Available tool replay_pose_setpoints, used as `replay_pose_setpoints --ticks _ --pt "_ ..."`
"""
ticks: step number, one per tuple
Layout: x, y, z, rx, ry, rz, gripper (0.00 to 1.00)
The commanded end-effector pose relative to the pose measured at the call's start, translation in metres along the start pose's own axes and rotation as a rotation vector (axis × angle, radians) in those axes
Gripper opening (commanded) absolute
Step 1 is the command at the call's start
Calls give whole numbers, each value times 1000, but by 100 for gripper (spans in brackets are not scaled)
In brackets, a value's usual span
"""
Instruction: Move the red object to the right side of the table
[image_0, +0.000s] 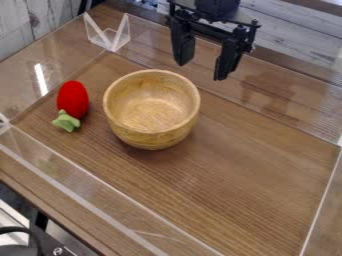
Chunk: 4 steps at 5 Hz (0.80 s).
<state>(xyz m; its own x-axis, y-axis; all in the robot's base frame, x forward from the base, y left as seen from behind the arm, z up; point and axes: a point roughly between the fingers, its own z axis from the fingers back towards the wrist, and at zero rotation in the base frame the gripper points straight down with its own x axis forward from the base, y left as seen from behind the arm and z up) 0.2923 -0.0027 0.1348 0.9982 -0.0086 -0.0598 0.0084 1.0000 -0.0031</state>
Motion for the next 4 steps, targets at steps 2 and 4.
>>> replay_pose_setpoints --ticks 2,4 --pt "-25 39 -13 -18 -3 103 100" --pt "-60 116 -19 -32 -55 229 100"
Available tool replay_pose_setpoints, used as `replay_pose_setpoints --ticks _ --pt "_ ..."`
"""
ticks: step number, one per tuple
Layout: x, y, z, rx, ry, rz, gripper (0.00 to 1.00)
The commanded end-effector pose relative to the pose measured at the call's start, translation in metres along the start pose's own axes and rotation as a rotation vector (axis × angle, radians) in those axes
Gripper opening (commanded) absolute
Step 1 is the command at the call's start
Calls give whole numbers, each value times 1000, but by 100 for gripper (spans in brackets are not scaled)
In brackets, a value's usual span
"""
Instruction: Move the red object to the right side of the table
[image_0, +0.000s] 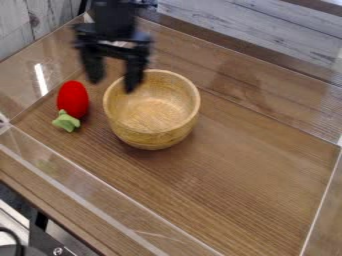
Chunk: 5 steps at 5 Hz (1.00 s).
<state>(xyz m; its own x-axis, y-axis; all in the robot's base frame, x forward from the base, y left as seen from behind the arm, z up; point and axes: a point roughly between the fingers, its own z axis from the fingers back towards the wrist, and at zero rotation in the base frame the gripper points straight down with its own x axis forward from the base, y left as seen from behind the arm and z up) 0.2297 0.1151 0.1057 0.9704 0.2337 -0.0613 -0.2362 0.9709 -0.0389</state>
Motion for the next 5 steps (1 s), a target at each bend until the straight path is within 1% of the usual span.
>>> replay_pose_setpoints --ticks 1,2,3,5 --pt "-2 37 10 4 -75 62 100" --pt "-2 62 7 -14 -82 114 100" --pt "1 70 0 -26 -77 137 100" --pt "17 63 -19 -42 -57 122 100"
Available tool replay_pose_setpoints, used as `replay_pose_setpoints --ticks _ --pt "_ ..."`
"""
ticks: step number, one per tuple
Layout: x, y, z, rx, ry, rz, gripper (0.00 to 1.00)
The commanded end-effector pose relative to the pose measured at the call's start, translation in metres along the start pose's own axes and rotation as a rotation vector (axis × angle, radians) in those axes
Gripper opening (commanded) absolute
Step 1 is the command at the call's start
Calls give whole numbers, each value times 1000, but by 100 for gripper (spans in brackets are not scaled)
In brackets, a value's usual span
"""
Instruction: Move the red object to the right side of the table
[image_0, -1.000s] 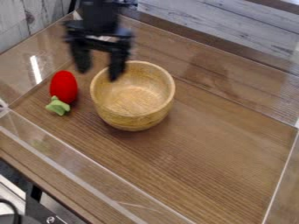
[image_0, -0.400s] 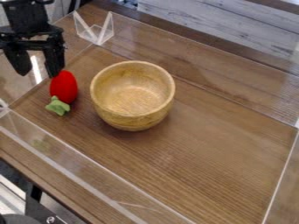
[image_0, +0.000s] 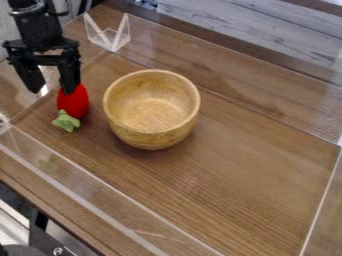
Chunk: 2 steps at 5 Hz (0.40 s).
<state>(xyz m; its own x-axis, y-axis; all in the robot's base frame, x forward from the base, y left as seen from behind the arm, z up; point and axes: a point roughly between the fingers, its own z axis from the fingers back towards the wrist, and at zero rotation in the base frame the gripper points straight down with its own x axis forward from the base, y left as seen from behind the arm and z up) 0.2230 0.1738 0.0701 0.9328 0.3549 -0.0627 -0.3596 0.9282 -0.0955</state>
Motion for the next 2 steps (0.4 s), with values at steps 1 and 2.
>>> replay_pose_setpoints --ticks 1,2 --pt "7 -3 12 9 -48 44 100" --pt "6 -5 11 1 -45 93 0"
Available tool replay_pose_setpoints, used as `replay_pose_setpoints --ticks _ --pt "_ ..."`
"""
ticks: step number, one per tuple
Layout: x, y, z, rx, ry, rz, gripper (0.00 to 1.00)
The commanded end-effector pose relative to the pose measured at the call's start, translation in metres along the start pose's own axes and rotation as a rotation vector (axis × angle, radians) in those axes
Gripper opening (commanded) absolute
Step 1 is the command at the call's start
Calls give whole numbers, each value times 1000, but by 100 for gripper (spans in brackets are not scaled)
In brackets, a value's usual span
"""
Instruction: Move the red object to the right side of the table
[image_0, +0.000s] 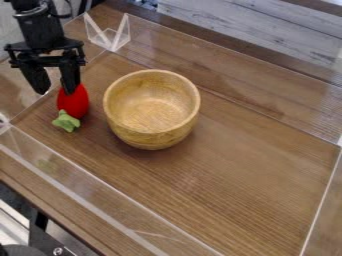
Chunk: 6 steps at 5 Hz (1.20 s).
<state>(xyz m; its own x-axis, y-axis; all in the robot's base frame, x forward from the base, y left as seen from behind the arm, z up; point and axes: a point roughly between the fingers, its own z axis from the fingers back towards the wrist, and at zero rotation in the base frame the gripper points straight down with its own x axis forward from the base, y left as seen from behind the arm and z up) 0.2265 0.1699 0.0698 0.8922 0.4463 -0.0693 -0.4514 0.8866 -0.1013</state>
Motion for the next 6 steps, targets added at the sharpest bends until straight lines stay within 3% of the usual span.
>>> replay_pose_setpoints --ticks 1,4,6 --pt "8 4 6 9 -29 -68 100" --pt "26 14 -12 -30 -4 -203 100" --pt "41 33 -2 -70 8 -159 100"
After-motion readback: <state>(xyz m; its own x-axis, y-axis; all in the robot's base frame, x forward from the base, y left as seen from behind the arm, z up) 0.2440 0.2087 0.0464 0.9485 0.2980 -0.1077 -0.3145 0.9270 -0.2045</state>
